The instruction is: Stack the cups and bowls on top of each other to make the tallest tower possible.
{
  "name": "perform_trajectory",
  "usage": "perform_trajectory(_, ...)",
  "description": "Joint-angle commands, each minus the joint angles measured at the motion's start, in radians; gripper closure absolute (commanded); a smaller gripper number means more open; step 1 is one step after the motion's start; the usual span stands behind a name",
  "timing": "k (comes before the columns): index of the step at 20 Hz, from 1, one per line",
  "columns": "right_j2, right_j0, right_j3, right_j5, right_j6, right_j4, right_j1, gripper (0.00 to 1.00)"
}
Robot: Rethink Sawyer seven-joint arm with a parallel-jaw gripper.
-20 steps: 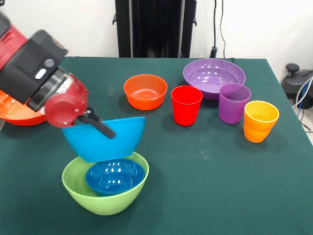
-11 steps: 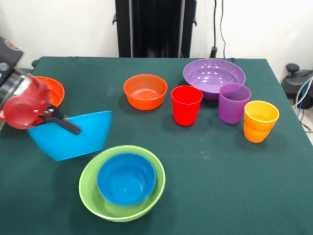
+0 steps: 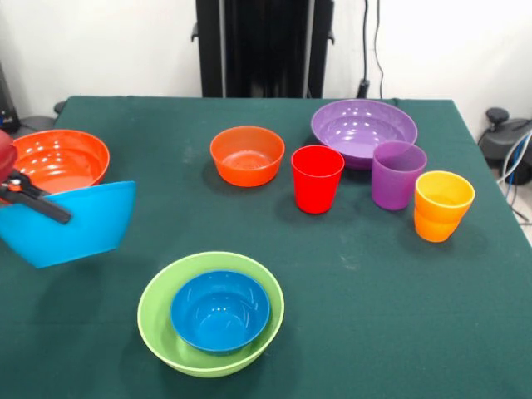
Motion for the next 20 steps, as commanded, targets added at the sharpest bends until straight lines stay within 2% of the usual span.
perform_trajectory(1,0.045,0.080,-0.169,0.092,-0.015,-0.067,0.029,1.00)
perform_trajectory(4,0.041,0.093,-0.177,0.107,0.018,-0.063,0.029,1.00)
perform_trajectory(7,0.053,0.098,-0.168,0.113,0.067,-0.025,0.020,1.00)
perform_trajectory(10,0.070,0.095,-0.168,0.183,0.114,0.005,0.008,1.00)
perform_trajectory(11,0.079,0.097,-0.183,0.213,0.160,0.007,0.012,1.00)
perform_trajectory(17,0.096,0.116,-0.222,0.206,0.267,-0.022,0.032,1.00)
perform_trajectory(20,0.122,0.129,-0.236,0.236,0.338,-0.036,0.030,1.00)
